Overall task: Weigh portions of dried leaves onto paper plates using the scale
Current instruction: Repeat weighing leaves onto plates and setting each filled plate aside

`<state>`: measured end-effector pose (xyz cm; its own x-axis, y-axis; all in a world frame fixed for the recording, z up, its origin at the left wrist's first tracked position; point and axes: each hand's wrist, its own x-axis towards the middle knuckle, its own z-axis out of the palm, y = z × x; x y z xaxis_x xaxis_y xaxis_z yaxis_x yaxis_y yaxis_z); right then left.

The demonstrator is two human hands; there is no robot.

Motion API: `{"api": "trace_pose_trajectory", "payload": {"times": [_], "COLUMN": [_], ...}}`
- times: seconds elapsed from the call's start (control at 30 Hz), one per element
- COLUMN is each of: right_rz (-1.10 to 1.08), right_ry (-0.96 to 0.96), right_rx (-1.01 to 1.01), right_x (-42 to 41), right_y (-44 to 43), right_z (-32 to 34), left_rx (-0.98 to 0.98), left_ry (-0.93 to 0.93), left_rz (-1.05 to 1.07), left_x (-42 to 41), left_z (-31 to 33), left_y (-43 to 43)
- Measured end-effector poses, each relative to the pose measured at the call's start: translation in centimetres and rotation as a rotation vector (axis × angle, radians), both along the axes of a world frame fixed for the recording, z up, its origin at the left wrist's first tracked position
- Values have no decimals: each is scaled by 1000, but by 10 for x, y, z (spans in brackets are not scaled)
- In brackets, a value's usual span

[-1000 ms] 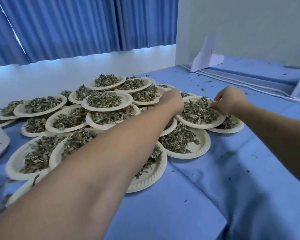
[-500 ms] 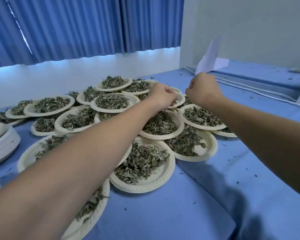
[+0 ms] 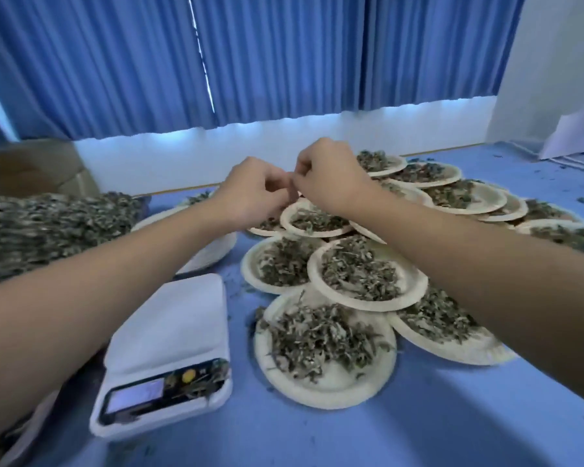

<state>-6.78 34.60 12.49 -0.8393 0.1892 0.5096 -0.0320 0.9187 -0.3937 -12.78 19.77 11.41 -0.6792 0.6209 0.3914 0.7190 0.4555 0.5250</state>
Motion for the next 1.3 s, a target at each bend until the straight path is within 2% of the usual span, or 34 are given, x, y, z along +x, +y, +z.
{"api": "trace_pose_trajectory", "payload": {"times": [0.17, 0.27, 0.4, 0.57, 0.77, 0.87, 1.1, 1.3], "right_rz": [251, 387, 450, 485, 514, 539, 573, 604], "right_ry": [-124, -151, -168, -250, -326, -322, -290, -259], "right_rx": [136, 215, 353, 432, 705, 777, 875, 882], "right_x": [-31, -41, -54, -64, -69, -71, -76, -77], "right_y": [-76, -98, -114, -128, -134, -135, -134, -132], "right_z": [-17, -23, -28, -27, -20, -19, -17, -17], "left_rx": [-104, -108, -126, -158, -187, -170, -147, -124], "left_ry": [127, 125, 94, 112, 136, 128, 128, 113], "left_rz": [147, 139, 152, 82, 5, -23, -66, -86], "left_x": [-22, -33, -50, -60, -64, -67, -76, -81], "left_z": [-15, -27, -39, -44, -41, -41, -43, -44], "left_y": [-99, -138, -168, -182, -187, -189, -191, -192]}}
